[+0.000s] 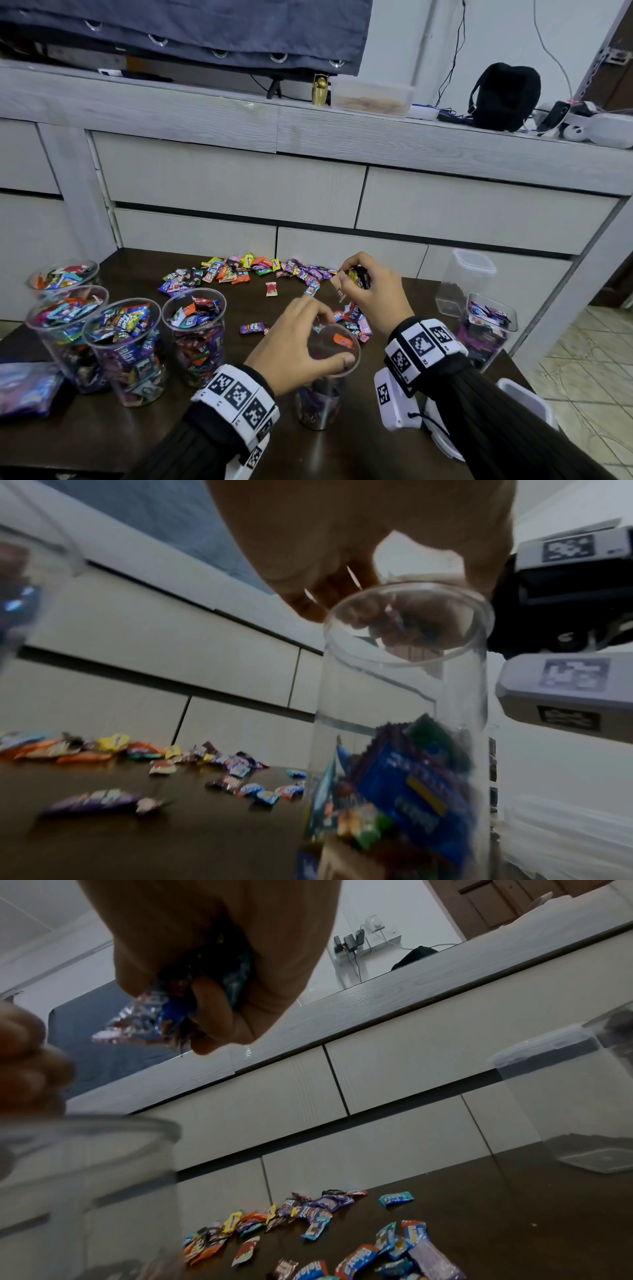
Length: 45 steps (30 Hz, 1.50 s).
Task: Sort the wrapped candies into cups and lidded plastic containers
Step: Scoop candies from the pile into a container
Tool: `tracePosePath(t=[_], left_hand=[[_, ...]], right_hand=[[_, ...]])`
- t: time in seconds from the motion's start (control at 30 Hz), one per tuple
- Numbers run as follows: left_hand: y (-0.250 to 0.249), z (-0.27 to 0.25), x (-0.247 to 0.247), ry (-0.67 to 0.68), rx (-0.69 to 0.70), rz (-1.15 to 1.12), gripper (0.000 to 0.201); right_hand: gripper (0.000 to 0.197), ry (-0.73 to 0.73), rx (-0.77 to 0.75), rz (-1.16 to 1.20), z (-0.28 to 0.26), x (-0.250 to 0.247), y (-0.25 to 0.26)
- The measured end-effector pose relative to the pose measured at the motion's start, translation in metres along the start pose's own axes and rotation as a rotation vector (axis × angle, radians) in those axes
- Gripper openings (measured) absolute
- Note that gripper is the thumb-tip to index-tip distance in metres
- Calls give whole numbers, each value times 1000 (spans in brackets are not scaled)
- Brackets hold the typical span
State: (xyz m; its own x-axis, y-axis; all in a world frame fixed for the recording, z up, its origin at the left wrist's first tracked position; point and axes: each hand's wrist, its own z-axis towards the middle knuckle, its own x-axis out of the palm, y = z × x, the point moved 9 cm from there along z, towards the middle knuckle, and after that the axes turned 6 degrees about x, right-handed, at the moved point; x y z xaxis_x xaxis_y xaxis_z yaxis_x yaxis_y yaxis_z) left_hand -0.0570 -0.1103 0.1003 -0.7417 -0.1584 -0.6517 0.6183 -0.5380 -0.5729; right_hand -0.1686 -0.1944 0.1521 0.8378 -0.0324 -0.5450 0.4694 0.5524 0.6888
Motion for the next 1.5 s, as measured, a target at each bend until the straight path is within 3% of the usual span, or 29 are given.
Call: tracePosePath(t=[0.13,0.2,0.3,0.47,0.6,0.7,0.83,1.07,1.27,1.37,1.5], left_hand=[[27,-17,5,-93,-101,-133,95],[43,-22,17,-25,-184,-241,117],[57,-26,32,70,-247,-331,127],[63,-26,40,83,-258,-350,117],[61,-25,39,72,-261,-348,93],[55,-22,36,32,-233,-365,83],[56,-21,35,3,-234,-422,85],[54,-23,36,17,-236,-443,79],[57,-23,40,56,-238,-443,94],[60,-23,42,53,-237,-443,95],[56,-21,37,22,-193,-409,105]], right_hand=[[7,-1,-12,64,-18,12,3],[6,47,-39,107,-31,23,7],[6,116,-86,109,-45,36,12],[8,216,-87,41,-46,45,13],[9,368,-163,-98,-47,59,23],[7,403,-182,-144,-47,59,25],[7,483,-277,-311,-54,74,28],[12,449,-292,-300,-58,71,31],[5,117,-30,22,-39,39,15],[6,157,-17,84,-37,45,20],[7,298,-135,19,-46,62,32]])
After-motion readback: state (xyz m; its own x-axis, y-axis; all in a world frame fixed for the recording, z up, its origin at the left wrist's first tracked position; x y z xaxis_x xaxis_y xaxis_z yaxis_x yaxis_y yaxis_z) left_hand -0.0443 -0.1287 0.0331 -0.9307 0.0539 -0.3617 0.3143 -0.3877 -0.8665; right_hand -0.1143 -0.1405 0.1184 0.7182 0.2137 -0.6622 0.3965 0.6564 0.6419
